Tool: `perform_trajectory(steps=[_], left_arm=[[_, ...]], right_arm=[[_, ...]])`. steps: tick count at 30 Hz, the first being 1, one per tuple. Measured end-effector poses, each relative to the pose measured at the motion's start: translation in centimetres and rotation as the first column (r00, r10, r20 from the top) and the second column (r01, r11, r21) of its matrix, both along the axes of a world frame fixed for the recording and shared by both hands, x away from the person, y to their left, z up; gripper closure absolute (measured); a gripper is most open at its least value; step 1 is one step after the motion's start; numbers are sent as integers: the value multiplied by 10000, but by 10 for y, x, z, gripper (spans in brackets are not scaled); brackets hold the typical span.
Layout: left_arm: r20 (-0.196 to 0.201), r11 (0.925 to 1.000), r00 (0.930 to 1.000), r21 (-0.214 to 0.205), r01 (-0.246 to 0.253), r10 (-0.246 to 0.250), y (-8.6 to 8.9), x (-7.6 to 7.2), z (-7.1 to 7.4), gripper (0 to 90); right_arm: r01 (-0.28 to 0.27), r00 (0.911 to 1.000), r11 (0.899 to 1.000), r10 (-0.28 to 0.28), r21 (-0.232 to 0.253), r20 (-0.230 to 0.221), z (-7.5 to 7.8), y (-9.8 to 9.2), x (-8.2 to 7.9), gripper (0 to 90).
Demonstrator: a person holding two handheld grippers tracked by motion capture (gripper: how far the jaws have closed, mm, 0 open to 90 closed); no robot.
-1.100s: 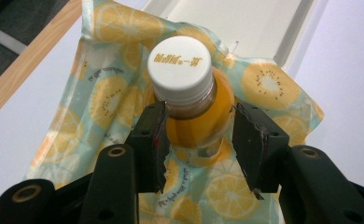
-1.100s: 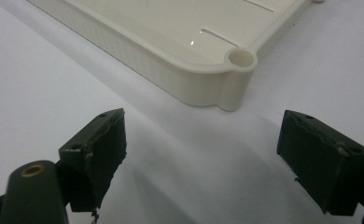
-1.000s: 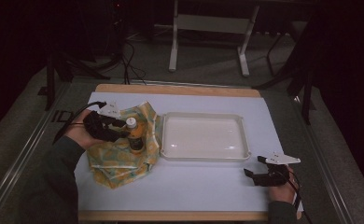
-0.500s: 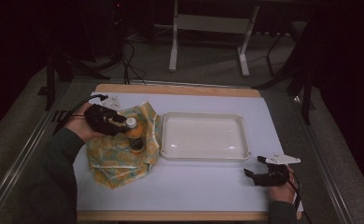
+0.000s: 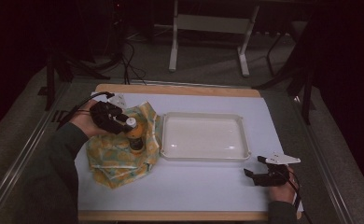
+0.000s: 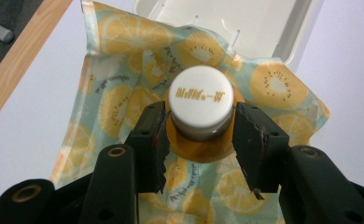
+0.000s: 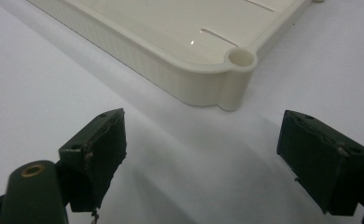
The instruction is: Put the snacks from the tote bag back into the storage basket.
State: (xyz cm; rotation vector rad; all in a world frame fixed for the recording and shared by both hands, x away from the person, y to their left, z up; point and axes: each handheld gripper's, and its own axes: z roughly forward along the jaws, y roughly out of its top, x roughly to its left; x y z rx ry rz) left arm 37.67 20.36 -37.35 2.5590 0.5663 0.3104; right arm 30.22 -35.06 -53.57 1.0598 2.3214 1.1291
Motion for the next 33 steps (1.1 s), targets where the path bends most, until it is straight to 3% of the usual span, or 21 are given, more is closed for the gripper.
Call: perform_trajectory(steps=[17,33], left_arm=[[-238,9952,9996,967,153,-131,-15,8,3,561],[-967,9854,9946,1621,527,-373,-31,19,6,552]], right_arm=[[-1,10000,10000,1,-36,-16,0,1,0,153],[-6,10000,10000,6,-38,-3,0,0,0,153]])
